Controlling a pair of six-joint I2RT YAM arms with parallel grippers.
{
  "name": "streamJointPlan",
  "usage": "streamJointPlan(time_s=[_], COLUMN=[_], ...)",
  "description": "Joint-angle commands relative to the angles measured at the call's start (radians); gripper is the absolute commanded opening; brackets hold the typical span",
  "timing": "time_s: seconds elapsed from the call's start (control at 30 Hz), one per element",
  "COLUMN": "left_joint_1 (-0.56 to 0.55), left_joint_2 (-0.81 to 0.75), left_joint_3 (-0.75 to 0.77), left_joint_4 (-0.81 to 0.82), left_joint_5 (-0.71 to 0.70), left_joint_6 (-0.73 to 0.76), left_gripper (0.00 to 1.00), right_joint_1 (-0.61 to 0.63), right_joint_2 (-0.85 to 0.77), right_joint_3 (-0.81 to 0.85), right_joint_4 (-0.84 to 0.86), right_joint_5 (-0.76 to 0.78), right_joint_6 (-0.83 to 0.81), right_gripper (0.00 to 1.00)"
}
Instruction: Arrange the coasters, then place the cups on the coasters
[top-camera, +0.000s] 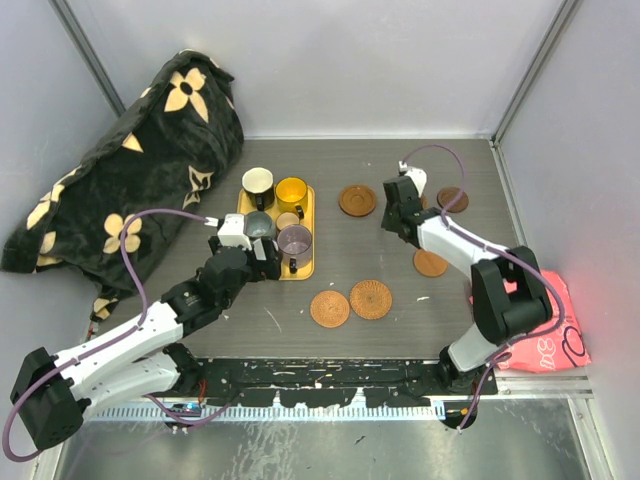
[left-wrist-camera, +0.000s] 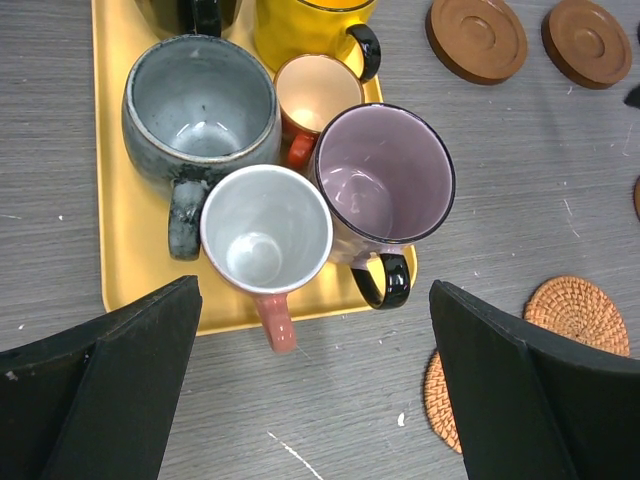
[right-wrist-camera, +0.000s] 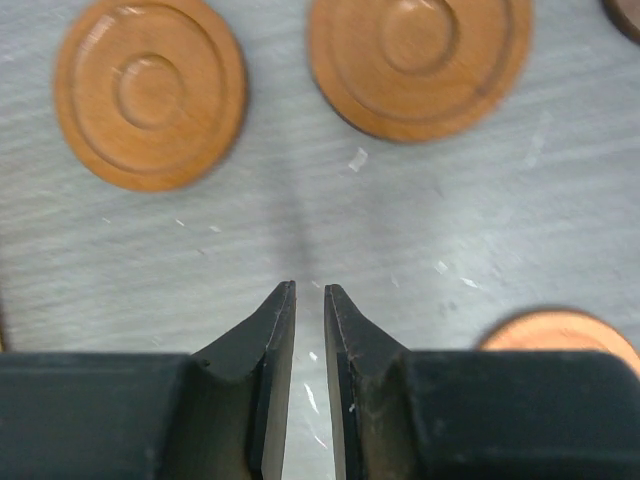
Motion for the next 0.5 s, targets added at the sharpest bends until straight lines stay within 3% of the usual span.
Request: streamJointPlan(time_s=[0.0,0.27,0.47], left_joint_1=[0.001,0.000,0.000], left_joint_2=[-0.020,-0.008,0.000], left_joint_3=[0.014,0.015,0.017], left_joint_4=[0.036,0.035,0.036], left_joint_5=[0.010,0.024,0.026], left_joint_6=[-0.011,-0.022,-0.024], left_gripper=[0.98,0.98,0.98], right_joint_1=[-0.025,-0.090,-0.146], right_joint_2=[-0.167,-0.242,-0.247], right_joint_3=[-0.119,-0.211,-0.282], right_joint_4=[0.003,-0.137,-0.139], right_joint_5=[0.087,0.128,0.087], right_joint_6=[0.055,0.113,0.141], right_gripper=[0.24,0.24,0.23])
